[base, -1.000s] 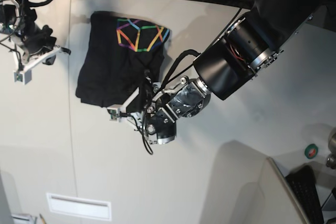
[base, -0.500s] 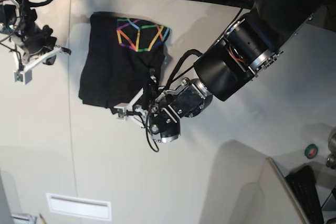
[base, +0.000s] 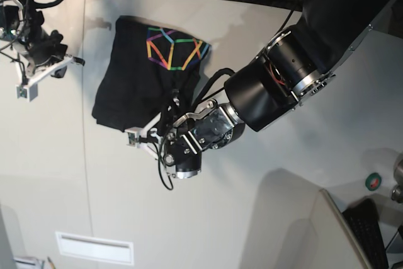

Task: Layout the t-shirt on the table in an organized manner, then fold the t-shirt properly
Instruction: 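Grasp the bundle edge with the left gripper and tuck it under, then grasp the printed panel with the right gripper and pull it flat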

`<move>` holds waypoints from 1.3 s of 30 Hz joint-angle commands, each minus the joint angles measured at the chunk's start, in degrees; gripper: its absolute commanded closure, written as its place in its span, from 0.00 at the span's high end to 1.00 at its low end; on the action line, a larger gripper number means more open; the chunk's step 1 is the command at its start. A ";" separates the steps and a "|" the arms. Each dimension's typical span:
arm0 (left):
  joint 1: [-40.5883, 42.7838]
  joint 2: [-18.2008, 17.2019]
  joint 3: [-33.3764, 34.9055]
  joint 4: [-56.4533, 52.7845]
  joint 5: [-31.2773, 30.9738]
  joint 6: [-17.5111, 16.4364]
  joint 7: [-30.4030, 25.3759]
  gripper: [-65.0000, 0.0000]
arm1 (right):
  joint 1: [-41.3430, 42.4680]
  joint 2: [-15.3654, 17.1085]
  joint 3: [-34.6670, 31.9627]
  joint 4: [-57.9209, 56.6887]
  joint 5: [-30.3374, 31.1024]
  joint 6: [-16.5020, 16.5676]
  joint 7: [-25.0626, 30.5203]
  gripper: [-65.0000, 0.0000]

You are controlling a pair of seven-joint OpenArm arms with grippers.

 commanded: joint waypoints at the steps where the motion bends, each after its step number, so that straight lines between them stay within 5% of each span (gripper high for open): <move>1: -2.29 1.04 -0.37 0.83 0.02 -0.08 -0.05 0.00 | 0.05 0.66 0.51 0.79 0.17 0.19 0.94 0.00; 7: -4.05 1.66 -0.10 0.83 0.02 -0.08 0.03 0.00 | -0.04 0.66 -0.55 1.14 0.17 0.19 0.85 0.00; 22: -4.93 1.75 -0.10 0.74 0.02 -0.08 0.03 0.00 | -3.03 1.10 -22.00 11.16 0.17 0.19 0.77 0.00; 39: -6.33 1.75 0.07 0.48 0.55 -0.08 -0.32 0.00 | 5.24 0.75 -27.97 -6.68 0.17 0.36 1.29 0.00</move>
